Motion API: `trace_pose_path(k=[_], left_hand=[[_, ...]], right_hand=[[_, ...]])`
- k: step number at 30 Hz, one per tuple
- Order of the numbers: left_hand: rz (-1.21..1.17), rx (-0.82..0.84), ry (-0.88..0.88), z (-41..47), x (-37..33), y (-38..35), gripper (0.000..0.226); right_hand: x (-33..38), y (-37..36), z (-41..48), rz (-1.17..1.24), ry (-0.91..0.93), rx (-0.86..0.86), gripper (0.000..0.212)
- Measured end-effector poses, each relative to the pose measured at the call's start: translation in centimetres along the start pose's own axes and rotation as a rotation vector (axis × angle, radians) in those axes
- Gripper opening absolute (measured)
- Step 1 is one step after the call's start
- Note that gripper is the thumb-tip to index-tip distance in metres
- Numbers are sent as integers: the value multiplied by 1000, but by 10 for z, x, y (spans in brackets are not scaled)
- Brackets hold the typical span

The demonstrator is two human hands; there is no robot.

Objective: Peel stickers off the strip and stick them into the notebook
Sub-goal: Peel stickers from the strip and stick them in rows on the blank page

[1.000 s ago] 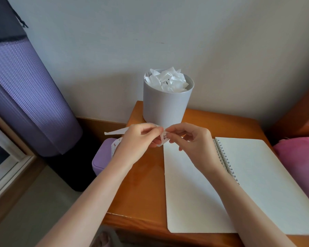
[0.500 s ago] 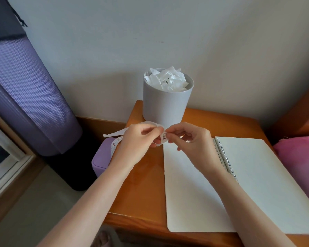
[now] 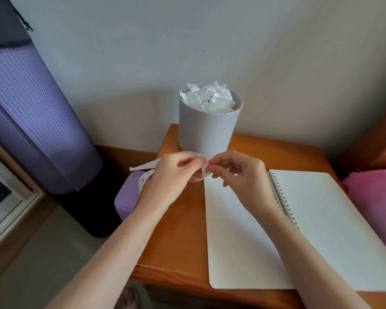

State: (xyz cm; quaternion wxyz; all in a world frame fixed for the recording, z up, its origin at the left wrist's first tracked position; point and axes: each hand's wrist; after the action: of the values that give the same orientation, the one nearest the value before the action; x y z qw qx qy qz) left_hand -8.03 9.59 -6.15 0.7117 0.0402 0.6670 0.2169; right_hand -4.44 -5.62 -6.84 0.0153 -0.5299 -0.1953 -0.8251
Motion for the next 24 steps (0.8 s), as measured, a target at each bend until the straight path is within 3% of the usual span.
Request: trace_pose_path(k=[7, 16, 24], left_hand=[[52, -5, 24, 0, 3, -1, 20], [95, -57, 2, -4, 1, -3, 8], [19, -74, 27, 0, 4, -1, 14]], right_hand=[[-4, -1, 0, -117, 59, 35, 9], [-5, -2, -1, -208, 117, 26, 12], [-2, -2, 0, -280, 105, 0, 8]])
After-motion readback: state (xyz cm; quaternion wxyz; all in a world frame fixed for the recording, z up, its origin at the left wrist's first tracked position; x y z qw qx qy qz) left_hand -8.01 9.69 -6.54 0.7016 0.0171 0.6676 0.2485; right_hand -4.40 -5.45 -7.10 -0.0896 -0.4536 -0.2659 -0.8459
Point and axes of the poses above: each hand's wrist, its own z-axis towards the middle knuckle, its own y-axis out of the back of the hand, x = y × z, and after that the axes turned 3 degrees about z, right-handed
